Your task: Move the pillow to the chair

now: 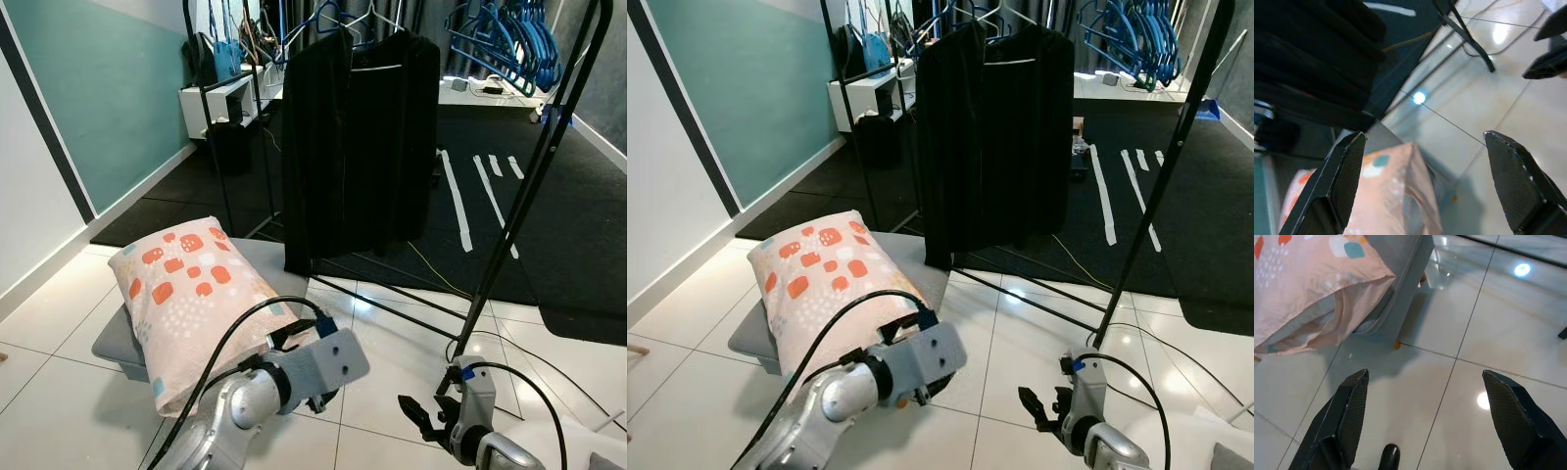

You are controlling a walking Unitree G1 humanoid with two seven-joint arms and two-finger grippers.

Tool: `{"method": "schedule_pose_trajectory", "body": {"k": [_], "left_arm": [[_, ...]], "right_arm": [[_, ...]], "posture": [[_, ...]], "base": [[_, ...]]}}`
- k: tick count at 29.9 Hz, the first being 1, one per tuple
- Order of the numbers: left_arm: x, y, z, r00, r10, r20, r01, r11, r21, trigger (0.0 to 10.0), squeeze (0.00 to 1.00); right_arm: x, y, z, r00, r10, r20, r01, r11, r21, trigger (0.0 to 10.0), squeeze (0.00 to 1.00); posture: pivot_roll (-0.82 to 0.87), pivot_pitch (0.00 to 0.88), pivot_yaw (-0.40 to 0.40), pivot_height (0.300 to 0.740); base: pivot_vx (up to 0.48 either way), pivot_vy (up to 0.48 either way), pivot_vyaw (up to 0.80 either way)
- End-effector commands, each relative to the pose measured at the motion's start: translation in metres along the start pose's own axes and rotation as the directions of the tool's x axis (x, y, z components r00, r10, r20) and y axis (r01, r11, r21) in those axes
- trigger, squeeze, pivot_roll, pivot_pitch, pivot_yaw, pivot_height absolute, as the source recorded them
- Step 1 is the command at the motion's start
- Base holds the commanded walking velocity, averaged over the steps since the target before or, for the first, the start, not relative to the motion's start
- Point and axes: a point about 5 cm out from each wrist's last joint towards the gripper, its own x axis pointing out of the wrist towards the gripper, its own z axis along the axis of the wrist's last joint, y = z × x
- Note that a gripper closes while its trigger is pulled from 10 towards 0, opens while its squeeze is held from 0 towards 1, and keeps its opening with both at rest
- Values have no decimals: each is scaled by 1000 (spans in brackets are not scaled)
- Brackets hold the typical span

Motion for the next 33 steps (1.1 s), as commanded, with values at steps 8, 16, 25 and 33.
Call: {"method": "schedule_pose_trajectory", "body": {"k": [8, 16, 25, 33], "left_arm": [[-52, 58, -84, 828, 487, -278, -557, 657, -508, 10000, 0], [-83, 48, -157, 628, 498, -598, -769, 280, -575, 10000, 0], [-75, 28, -167, 642, 434, -632, -761, 254, -597, 10000, 0], [-72, 41, -176, 625, 463, -628, -779, 316, -542, 10000, 0]], "right_arm": [[23, 7, 63, 989, -52, 139, 70, 989, -130, 10000, 0], [40, 39, 97, 973, 193, 128, -170, 970, -172, 10000, 0], [52, 64, 119, 946, 257, 196, -229, 961, -155, 10000, 0], [55, 72, 117, 935, 276, 221, -258, 960, -104, 10000, 0]], "posture": [[-170, 0, -60, 740], [-158, 0, -90, 740], [-153, 0, -85, 740], [-152, 0, -53, 740]], "base": [[0, 0, 0], [0, 0, 300], [0, 0, 800], [0, 0, 800]]}}
